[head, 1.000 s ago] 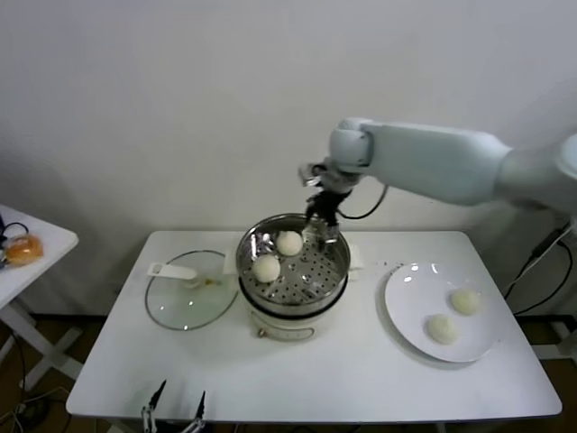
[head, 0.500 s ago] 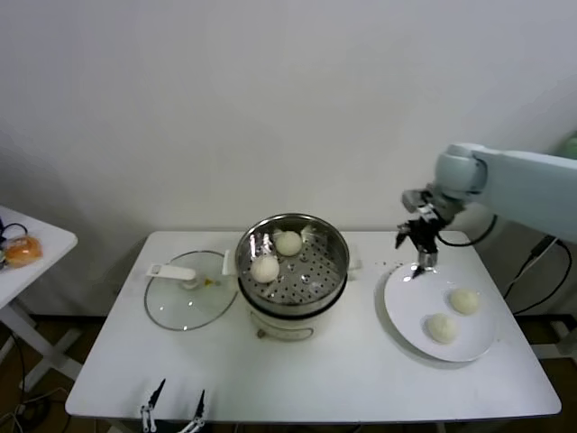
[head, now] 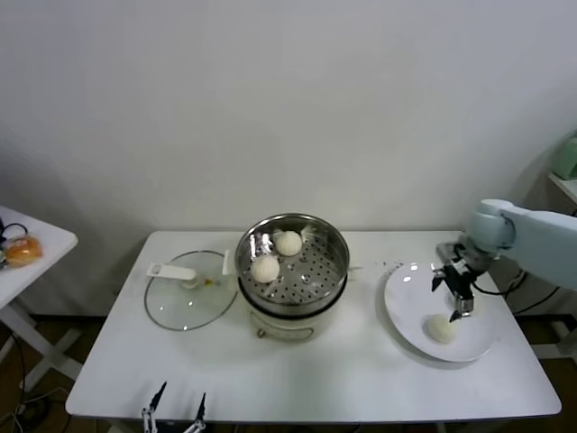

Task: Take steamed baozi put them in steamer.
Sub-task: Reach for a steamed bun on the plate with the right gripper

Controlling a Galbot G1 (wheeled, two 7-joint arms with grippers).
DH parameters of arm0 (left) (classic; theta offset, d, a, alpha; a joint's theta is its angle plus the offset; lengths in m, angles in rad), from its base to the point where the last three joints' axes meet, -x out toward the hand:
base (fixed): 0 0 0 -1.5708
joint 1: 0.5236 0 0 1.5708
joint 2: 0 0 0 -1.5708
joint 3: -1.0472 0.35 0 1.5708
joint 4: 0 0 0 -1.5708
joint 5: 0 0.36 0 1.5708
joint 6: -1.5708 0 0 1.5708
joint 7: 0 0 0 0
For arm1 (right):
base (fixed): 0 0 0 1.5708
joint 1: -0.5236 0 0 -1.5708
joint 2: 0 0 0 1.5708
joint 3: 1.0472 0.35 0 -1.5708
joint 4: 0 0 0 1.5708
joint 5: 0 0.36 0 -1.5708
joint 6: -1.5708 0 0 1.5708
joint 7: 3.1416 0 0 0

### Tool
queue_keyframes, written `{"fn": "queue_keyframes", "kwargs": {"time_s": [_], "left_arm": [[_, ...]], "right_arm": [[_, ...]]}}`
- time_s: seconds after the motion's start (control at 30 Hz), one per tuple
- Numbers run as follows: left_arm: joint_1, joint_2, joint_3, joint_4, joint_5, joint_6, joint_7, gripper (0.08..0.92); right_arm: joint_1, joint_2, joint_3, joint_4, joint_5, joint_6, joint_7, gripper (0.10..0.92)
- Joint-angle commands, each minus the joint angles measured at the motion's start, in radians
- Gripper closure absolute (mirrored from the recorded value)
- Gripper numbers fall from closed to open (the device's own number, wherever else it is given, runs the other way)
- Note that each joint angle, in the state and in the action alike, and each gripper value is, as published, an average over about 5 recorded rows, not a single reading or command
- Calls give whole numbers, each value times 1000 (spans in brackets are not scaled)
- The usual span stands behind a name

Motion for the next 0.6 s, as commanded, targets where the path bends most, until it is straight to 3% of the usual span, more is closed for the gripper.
{"fn": "queue_keyframes", "kwargs": {"time_s": [0.03,0.6], "left_arm": [[0,-34,1,5,2,-1,0,177],[-2,-32,0,16,7,-9,-4,177]], "right_arm": [[-167,-43,99,-23,-94,6,7,203],[-303,0,252,-116,-143,8,67,208]]}}
